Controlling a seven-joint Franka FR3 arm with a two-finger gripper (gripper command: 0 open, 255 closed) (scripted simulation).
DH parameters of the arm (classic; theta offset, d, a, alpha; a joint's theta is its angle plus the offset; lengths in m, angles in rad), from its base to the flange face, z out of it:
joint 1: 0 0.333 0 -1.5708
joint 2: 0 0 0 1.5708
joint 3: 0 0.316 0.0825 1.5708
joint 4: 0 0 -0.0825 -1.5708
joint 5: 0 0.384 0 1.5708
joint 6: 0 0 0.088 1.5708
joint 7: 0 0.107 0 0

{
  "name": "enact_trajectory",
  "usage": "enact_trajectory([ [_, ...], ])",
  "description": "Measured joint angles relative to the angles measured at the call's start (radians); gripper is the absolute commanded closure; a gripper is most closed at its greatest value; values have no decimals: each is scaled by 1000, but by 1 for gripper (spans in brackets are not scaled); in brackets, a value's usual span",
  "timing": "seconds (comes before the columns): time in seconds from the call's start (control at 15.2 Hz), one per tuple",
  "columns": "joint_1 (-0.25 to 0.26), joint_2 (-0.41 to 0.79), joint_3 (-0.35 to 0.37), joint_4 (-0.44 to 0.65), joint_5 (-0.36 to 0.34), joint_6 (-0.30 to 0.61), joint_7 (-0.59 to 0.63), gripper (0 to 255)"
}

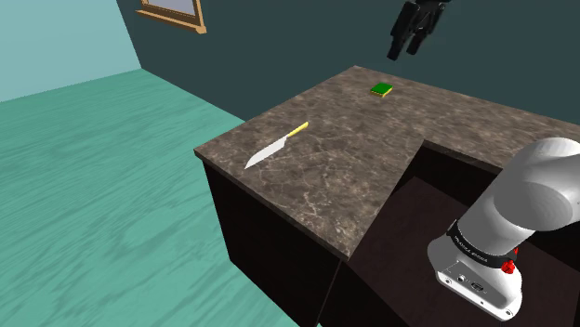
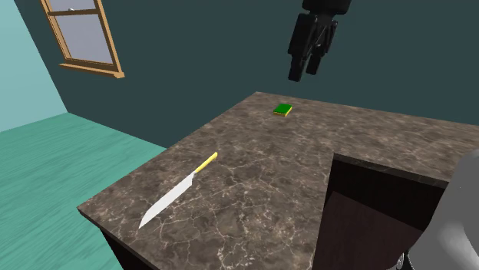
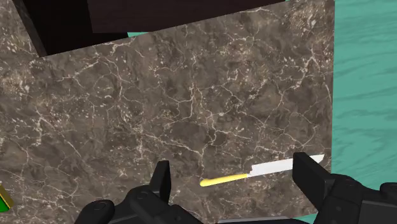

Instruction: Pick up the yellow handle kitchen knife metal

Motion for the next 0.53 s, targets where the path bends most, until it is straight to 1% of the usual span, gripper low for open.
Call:
enact_trajectory([
  [0.07, 0, 0, 0, 0, 0, 0, 0, 0],
  [0.2, -10, 5, 31, -27, 15, 28, 62, 0],
  [0.53, -49, 80, 156, -69, 71, 135, 319, 0],
])
